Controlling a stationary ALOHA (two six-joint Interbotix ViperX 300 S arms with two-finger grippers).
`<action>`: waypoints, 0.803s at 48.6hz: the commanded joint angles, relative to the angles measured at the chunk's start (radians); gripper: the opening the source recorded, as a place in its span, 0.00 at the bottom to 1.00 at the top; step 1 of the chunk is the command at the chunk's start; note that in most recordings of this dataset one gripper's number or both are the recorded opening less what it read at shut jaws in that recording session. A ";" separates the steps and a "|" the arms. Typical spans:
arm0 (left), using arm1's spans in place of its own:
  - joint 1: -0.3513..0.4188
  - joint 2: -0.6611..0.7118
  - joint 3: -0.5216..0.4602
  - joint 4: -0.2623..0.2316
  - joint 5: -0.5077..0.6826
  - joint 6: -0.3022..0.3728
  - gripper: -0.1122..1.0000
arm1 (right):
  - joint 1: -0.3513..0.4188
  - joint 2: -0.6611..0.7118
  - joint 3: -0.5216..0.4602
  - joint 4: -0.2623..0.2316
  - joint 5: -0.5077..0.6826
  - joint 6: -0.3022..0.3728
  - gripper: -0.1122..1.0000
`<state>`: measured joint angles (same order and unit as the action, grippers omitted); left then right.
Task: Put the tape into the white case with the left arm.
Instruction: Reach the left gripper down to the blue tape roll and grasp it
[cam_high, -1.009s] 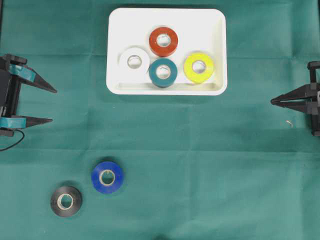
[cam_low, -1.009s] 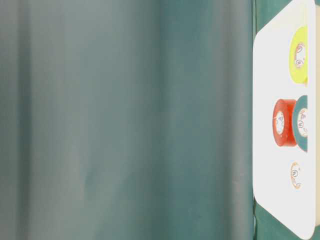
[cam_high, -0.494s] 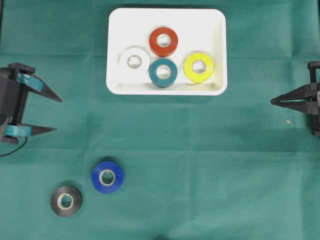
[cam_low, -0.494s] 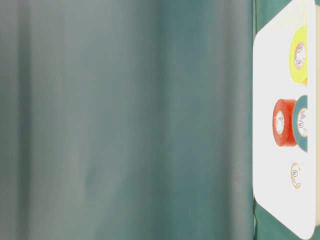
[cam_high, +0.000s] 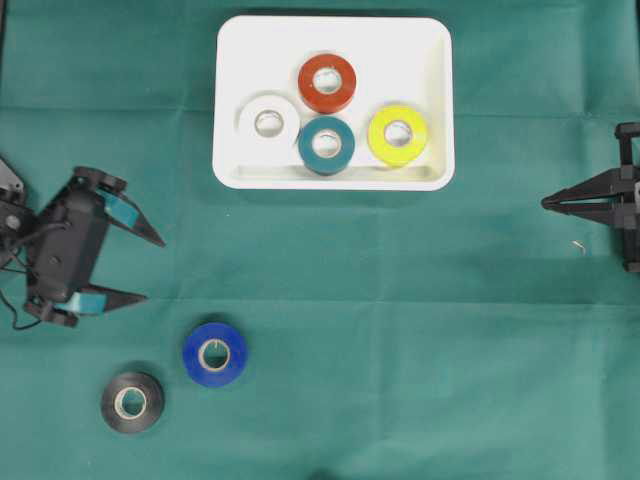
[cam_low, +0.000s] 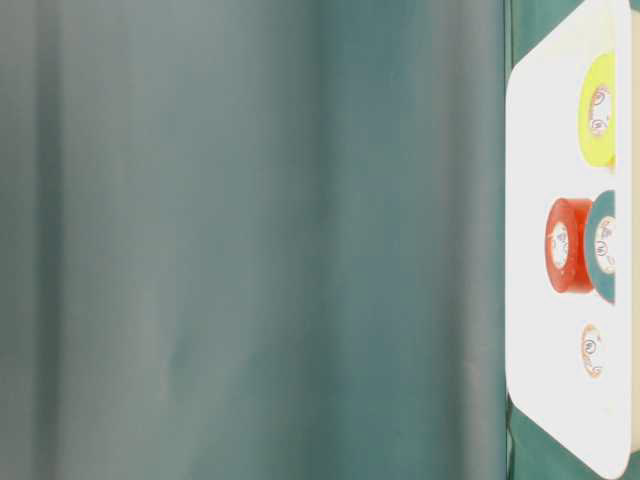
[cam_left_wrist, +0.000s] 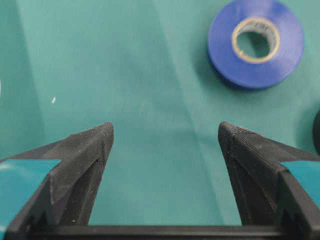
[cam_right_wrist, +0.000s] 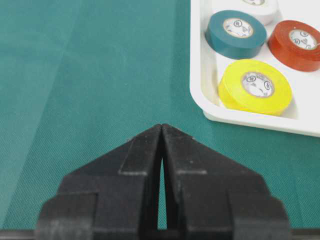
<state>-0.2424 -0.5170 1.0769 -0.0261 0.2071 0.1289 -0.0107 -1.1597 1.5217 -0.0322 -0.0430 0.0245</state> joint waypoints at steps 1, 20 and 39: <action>-0.021 0.043 -0.048 -0.003 -0.021 0.002 0.85 | 0.000 0.008 -0.008 -0.002 -0.011 0.002 0.02; -0.067 0.287 -0.192 -0.002 -0.028 0.008 0.85 | 0.000 0.008 -0.008 -0.002 -0.011 0.002 0.02; -0.098 0.426 -0.285 0.000 -0.028 0.011 0.85 | 0.000 0.008 -0.008 -0.002 -0.011 0.002 0.02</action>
<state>-0.3283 -0.0997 0.8253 -0.0261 0.1871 0.1396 -0.0107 -1.1597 1.5232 -0.0322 -0.0430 0.0245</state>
